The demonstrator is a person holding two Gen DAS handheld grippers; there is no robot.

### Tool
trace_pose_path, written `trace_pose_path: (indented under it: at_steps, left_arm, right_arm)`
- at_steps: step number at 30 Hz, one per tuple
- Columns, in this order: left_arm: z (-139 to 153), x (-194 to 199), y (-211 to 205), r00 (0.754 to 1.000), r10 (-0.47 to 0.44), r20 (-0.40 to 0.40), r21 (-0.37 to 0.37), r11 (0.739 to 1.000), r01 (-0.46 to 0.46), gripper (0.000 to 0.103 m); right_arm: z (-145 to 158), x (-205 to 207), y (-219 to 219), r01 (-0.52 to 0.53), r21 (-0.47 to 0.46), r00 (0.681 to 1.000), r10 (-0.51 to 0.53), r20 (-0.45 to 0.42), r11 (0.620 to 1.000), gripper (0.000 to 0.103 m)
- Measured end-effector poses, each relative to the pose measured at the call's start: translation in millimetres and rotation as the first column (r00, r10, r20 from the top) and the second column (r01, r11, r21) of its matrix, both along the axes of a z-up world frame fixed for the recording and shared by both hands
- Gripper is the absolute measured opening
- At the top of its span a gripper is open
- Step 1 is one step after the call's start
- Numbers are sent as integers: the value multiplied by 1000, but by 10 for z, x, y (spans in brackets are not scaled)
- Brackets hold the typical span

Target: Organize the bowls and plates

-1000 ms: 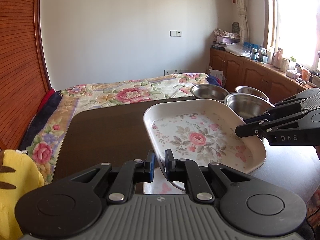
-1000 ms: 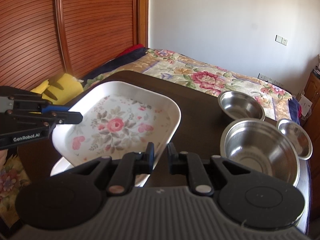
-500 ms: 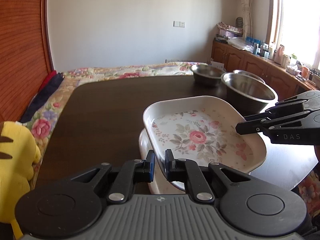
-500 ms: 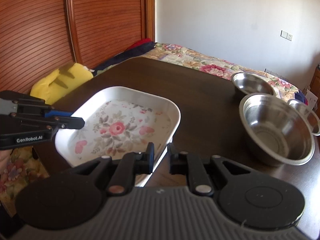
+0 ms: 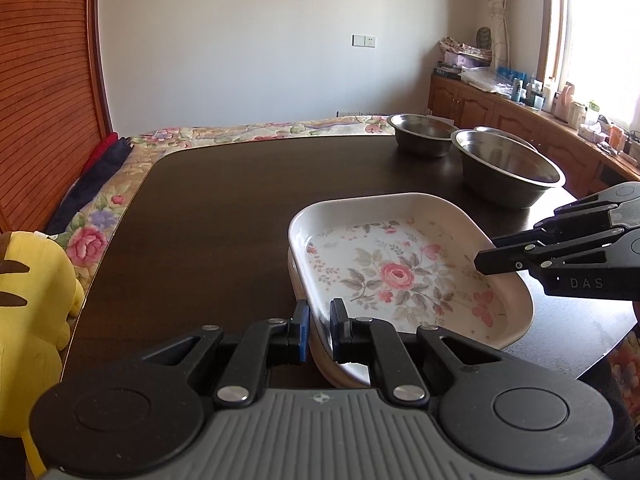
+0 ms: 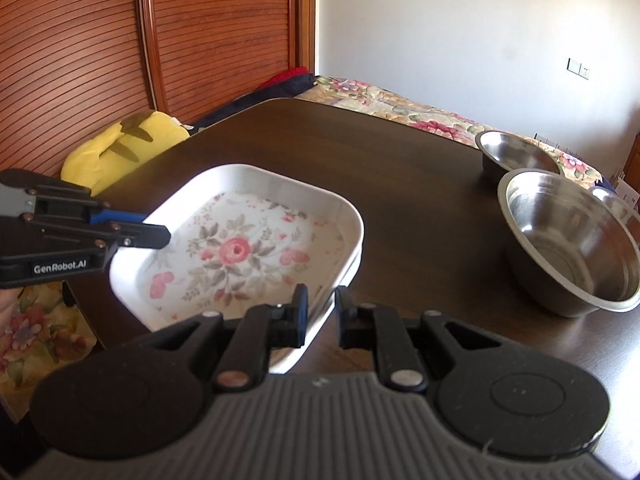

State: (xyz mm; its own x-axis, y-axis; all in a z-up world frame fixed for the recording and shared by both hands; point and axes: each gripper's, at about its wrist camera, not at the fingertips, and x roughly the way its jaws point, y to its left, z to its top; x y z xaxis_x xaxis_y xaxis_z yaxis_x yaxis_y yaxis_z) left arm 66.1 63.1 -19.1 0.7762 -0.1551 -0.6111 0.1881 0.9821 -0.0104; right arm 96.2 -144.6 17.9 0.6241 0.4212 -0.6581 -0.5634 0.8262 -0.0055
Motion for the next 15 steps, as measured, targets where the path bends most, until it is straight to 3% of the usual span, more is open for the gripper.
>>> trace_pose_path:
  at_steps: [15]
  left_arm:
    - [-44, 22, -25, 1000, 8, -5, 16, 1000, -8, 11]
  right_arm:
    - [-38, -6, -11, 8, 11, 1000, -8, 12, 1000, 15]
